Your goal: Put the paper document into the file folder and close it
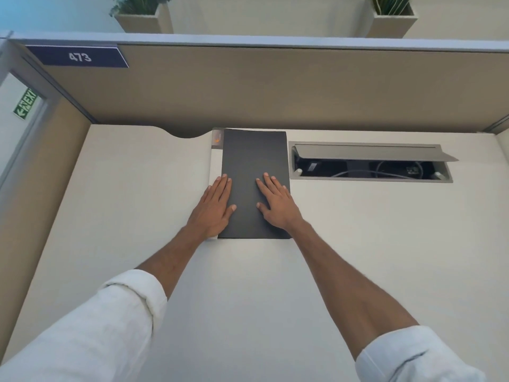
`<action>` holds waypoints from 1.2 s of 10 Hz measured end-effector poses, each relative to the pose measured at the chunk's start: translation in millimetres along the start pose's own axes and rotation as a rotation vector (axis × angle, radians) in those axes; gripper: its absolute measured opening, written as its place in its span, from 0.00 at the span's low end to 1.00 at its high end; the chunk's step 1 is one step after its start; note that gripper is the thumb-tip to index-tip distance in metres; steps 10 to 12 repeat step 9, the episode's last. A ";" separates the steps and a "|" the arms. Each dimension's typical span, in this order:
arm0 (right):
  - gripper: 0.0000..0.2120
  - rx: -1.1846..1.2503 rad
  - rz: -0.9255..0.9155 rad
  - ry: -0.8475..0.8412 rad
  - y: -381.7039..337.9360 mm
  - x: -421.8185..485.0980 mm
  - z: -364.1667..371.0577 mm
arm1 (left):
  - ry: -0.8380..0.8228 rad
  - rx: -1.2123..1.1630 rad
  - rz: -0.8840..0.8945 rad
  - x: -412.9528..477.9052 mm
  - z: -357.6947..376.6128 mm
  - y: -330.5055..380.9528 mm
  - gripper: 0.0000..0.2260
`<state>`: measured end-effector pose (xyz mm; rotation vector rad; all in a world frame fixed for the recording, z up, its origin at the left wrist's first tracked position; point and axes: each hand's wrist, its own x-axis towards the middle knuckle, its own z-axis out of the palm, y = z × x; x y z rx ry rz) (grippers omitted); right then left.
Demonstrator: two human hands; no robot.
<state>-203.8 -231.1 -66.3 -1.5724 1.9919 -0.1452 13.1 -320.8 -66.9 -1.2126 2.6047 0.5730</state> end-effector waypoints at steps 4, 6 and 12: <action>0.35 -0.032 0.013 0.000 -0.9 10.7 -3.4 | 0.024 0.034 0.000 10.0 -5.4 -0.9 0.33; 0.35 -0.036 0.016 -0.003 -3.3 10.2 -3.7 | 0.018 0.038 -0.011 10.8 -4.2 1.7 0.33; 0.32 -0.086 0.031 0.142 -10.5 -14.1 -6.9 | 0.122 0.111 -0.014 -3.2 -17.4 21.6 0.31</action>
